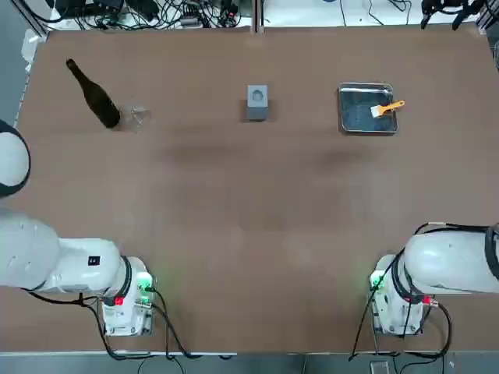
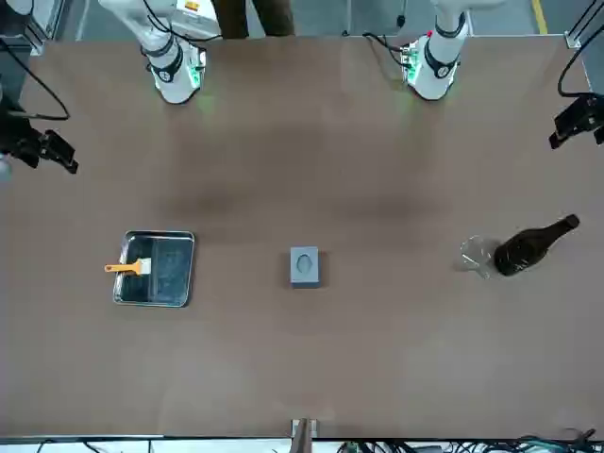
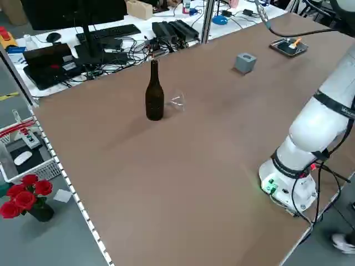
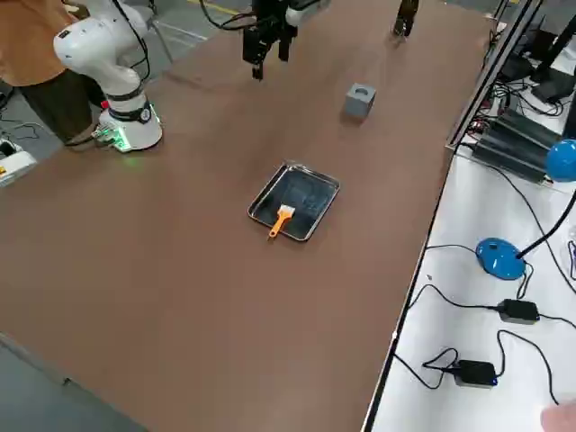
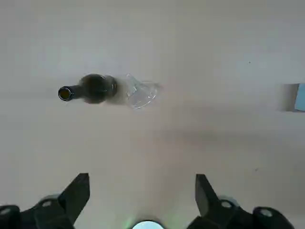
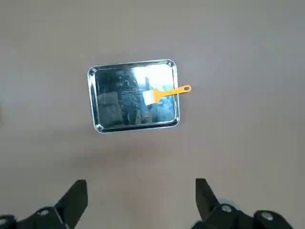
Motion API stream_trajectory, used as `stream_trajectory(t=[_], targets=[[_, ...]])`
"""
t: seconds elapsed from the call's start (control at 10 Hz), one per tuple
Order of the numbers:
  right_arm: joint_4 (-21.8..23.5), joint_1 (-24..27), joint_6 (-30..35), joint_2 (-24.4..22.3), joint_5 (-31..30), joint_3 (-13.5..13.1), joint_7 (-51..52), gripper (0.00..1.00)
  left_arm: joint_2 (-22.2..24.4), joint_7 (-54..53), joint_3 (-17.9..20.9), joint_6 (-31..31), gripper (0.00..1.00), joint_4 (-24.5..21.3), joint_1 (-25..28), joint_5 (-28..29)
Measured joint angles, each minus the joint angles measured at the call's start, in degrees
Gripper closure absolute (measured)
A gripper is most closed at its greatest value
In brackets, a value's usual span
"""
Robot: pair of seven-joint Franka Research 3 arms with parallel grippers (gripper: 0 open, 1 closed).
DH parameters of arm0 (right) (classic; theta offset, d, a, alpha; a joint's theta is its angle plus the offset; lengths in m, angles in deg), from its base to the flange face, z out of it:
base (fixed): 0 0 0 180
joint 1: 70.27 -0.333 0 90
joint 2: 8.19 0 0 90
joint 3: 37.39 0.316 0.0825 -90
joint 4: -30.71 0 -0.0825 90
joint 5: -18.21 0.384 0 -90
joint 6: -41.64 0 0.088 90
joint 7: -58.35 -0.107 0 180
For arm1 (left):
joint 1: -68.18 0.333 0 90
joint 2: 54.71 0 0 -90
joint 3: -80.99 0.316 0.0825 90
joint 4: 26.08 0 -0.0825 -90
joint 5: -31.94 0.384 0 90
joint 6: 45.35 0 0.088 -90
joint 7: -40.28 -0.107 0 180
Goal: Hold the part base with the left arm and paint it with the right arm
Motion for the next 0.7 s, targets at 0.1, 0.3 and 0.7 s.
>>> stream_trajectory(t=[0.1,0.3,0.7], targets=[[0.0,-0.2,0.1,0.0,0.0,0.1,0.0,0.00,0.0,0.0,0.0,0.2,0.02,0.0,0.0,0.0],[0.0,-0.2,1.0,0.0,0.0,0.1,-0.1,0.00,-0.1,0.0,-0.4,0.4,0.02,0.2,-0.3,0.0],[0.0,-0.2,-0.1,0.0,0.1,-0.1,-0.2,0.00,-2.6,0.4,-5.3,0.7,0.02,0.3,-2.4,0.0]])
